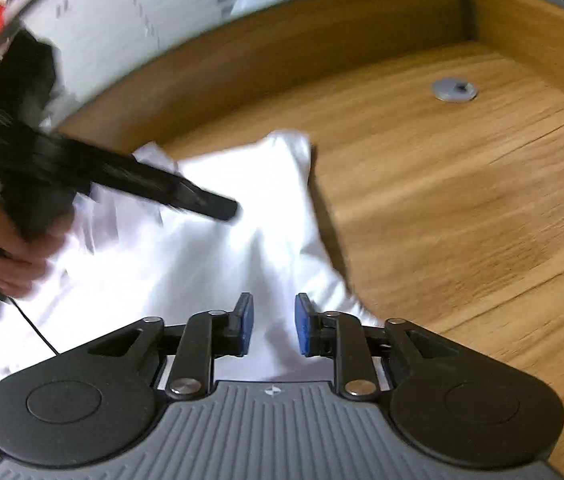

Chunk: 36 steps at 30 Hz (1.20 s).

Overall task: Fold clothes
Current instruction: 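Open both grippers and release the folded shirt side onto the body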

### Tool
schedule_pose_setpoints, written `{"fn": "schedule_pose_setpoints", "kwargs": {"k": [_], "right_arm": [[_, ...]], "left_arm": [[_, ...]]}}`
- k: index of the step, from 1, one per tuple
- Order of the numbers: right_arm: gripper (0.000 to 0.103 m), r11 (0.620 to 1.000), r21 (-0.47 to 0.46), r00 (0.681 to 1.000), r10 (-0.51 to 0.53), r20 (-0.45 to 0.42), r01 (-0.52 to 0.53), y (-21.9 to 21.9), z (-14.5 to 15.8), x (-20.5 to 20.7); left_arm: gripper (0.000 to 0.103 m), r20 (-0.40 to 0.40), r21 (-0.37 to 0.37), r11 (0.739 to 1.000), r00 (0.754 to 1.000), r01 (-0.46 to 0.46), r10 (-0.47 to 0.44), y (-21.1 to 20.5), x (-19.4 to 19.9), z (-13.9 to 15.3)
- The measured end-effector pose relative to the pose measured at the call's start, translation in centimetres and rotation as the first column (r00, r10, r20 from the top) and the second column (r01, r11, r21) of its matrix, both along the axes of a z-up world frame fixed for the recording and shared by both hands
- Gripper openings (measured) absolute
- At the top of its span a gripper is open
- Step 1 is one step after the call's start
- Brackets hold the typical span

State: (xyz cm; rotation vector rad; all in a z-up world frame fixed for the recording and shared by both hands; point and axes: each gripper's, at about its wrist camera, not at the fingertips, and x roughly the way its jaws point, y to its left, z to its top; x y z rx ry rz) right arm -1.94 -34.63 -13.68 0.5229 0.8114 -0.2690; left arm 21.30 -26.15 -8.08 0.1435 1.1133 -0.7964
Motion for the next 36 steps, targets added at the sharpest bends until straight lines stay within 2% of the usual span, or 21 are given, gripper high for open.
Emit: {"fn": "schedule_pose_setpoints", "kwargs": {"k": [3,4,7,9,11,13,14,18,21,25,29,31,32,34,36], "right_arm": [[0.031,1.000,0.003,0.999,0.025,-0.030,-0.025,0.0,-0.6,0.1],[0.036,0.999,0.005,0.999,0.032,-0.035,-0.032,0.0,-0.6,0.1],[0.061,0.998,-0.016,0.998,0.062,-0.019,-0.062,0.7,0.5,-0.7],[0.071,0.996,-0.038,0.996,0.085,-0.006,-0.085,1.3,1.5,-1.4],[0.090,0.992,-0.067,0.994,0.105,-0.009,-0.105,2.0,2.6,-1.8],[0.095,0.989,-0.089,0.993,0.120,-0.006,-0.120,2.9,3.4,-2.2],[0.099,0.988,-0.090,0.992,0.128,-0.006,-0.128,3.3,3.8,-2.5],[0.102,0.985,-0.089,0.989,0.141,-0.049,-0.145,4.8,4.8,-3.5],[0.102,0.987,-0.086,0.988,0.130,-0.083,-0.138,5.4,5.2,-4.1],[0.102,0.991,-0.061,0.987,0.114,-0.117,-0.122,5.9,5.5,-4.7],[0.102,0.994,-0.053,0.984,0.091,-0.151,-0.101,6.3,5.7,-5.0],[0.102,0.994,-0.057,0.982,0.085,-0.167,-0.096,6.4,5.8,-5.3],[0.102,0.994,-0.059,0.980,0.084,-0.178,-0.096,6.5,5.9,-5.3],[0.102,0.993,-0.068,0.977,0.085,-0.196,-0.101,6.7,6.0,-5.4],[0.102,0.991,-0.080,0.974,0.087,-0.209,-0.106,6.9,6.2,-5.6]], "left_arm": [[0.041,0.021,0.022,0.999,0.999,-0.029,0.028,2.7,-1.5,1.1],[0.042,0.025,0.024,0.998,0.998,-0.050,0.049,3.8,-2.1,1.6],[0.047,0.032,0.022,0.993,0.993,-0.115,0.115,7.4,-3.7,2.7],[0.050,0.046,0.029,0.986,0.985,-0.167,0.165,10.0,-5.1,3.5],[0.051,0.067,0.041,0.974,0.973,-0.223,0.220,12.4,-6.3,4.1],[0.054,0.080,0.034,0.959,0.957,-0.281,0.278,14.9,-7.8,4.6],[0.060,0.087,0.026,0.951,0.948,-0.308,0.305,16.1,-8.5,4.9],[0.064,0.127,0.008,0.922,0.915,-0.388,0.384,20.5,-11.7,5.3],[0.066,0.133,0.015,0.887,0.880,-0.462,0.456,23.6,-14.2,4.9],[0.066,0.127,0.043,0.831,0.828,-0.555,0.546,27.1,-17.8,3.5],[0.065,0.093,0.044,0.761,0.761,-0.647,0.642,29.3,-20.5,1.5],[0.061,0.067,0.020,0.726,0.725,-0.688,0.685,29.9,-21.1,0.6],[0.055,0.051,0.006,0.706,0.706,-0.708,0.707,30.3,-21.3,0.2],[0.054,0.020,-0.036,0.668,0.667,-0.744,0.744,30.7,-21.2,-0.3],[0.037,-0.006,-0.080,0.634,0.636,-0.769,0.772,31.4,-21.4,-0.8]]}}
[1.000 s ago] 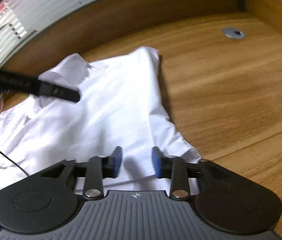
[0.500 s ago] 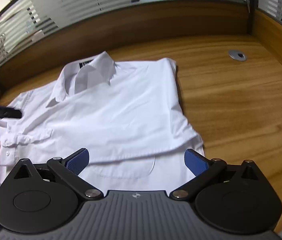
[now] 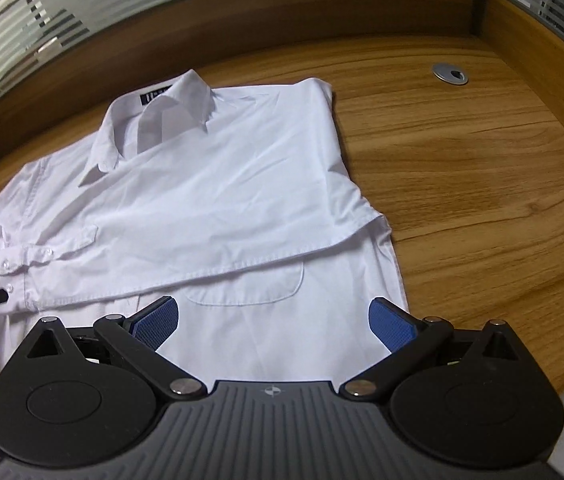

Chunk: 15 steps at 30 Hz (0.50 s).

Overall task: Fold clothes
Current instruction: 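Open both grippers and release the folded shirt side onto the body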

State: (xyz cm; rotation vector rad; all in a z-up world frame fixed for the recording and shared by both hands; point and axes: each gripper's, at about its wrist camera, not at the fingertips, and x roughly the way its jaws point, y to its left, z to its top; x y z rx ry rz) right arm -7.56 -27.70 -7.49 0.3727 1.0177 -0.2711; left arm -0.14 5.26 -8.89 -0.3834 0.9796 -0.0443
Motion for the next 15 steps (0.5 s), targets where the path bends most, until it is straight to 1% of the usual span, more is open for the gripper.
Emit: {"fn": "schedule_pose_setpoints", "kwargs": {"k": [1,2,3,5,8,11,12,13,15], "right_arm": [[0.102,1.000,-0.007,1.000,0.002,-0.005,-0.002,0.1,0.1,-0.1],[0.102,1.000,-0.014,1.000,0.005,-0.010,-0.005,0.3,0.2,-0.2],[0.102,1.000,-0.020,1.000,0.009,-0.015,-0.009,0.4,0.2,-0.2],[0.102,0.999,-0.032,1.000,0.019,-0.021,-0.019,0.6,0.4,-0.4],[0.102,0.998,-0.052,0.999,0.030,-0.018,-0.030,0.8,0.7,-0.7],[0.102,0.998,-0.058,1.000,0.028,-0.009,-0.028,0.8,0.9,-1.2],[0.102,0.998,-0.059,1.000,0.026,-0.006,-0.026,0.8,0.9,-1.3],[0.102,0.998,-0.058,1.000,0.024,-0.004,-0.024,0.8,0.9,-1.5],[0.102,0.998,-0.055,1.000,0.018,-0.005,-0.019,0.8,0.8,-1.6]], "left_arm": [[0.034,0.007,-0.013,1.000,1.000,-0.010,0.010,0.1,0.0,-0.1],[0.016,0.020,-0.013,1.000,1.000,-0.013,0.013,0.0,0.1,-0.1],[0.004,0.033,-0.012,1.000,0.999,-0.015,0.015,-0.1,0.1,0.0],[0.003,0.062,-0.008,1.000,0.998,-0.021,0.021,-0.2,0.2,0.5],[0.003,0.109,0.003,1.000,0.994,-0.022,0.021,-0.1,0.3,2.1],[0.003,0.131,0.035,0.999,0.991,-0.007,0.002,-0.2,0.3,3.1],[0.003,0.125,0.048,0.999,0.992,0.005,-0.011,-0.2,0.3,2.9],[0.003,0.103,0.064,0.998,0.994,0.014,-0.021,-0.3,0.5,2.4],[0.007,0.038,0.100,0.995,0.999,0.029,-0.033,-0.4,0.7,0.9]]}}
